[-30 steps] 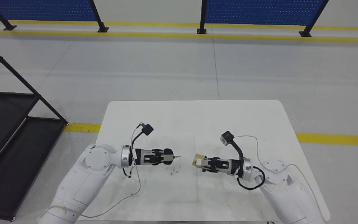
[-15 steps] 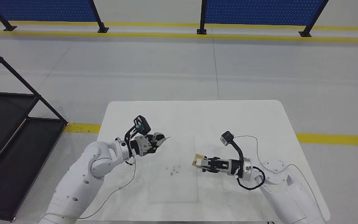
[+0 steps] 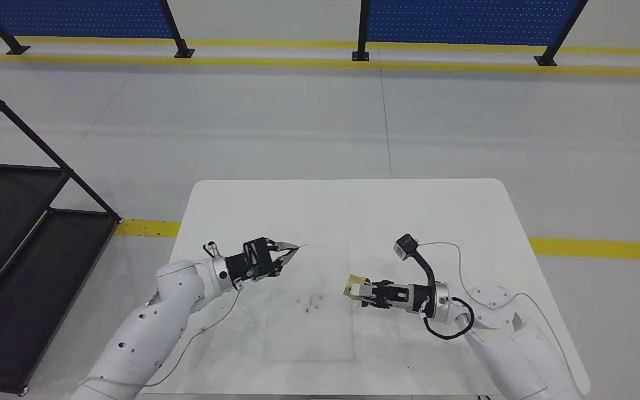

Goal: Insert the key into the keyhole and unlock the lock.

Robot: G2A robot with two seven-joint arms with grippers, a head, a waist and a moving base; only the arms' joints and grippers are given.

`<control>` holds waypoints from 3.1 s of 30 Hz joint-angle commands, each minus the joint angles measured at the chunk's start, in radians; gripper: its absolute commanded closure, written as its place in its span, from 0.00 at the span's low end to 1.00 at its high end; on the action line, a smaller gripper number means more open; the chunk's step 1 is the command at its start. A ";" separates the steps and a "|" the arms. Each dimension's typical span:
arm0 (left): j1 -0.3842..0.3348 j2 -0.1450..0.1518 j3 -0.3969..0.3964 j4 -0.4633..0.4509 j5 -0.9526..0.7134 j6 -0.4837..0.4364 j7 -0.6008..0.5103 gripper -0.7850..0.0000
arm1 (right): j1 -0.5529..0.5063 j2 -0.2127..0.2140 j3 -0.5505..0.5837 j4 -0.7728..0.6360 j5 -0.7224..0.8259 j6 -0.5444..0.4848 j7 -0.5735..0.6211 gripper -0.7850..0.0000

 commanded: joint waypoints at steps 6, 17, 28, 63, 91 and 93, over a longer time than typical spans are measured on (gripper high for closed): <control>0.001 0.000 -0.001 -0.001 -0.002 0.000 -0.002 1.00 | 0.000 0.000 0.000 0.000 0.000 0.000 0.000 1.00; -0.058 0.010 0.043 0.006 0.127 -0.016 0.255 1.00 | 0.000 0.000 0.000 0.000 0.000 0.000 0.000 1.00; -0.177 0.046 0.133 0.095 0.716 0.425 0.637 1.00 | 0.000 0.000 0.000 0.000 0.000 0.000 0.000 1.00; -0.185 0.055 0.158 0.078 0.781 0.832 0.744 1.00 | 0.091 -0.002 -0.046 0.058 0.125 0.018 0.273 1.00; -0.166 0.048 0.199 0.061 0.722 0.936 0.695 1.00 | 0.115 -0.032 -0.127 0.117 0.198 -0.042 0.142 1.00; -0.166 0.048 0.199 0.060 0.721 0.938 0.692 1.00 | 0.116 -0.033 -0.128 0.118 0.198 -0.042 0.139 1.00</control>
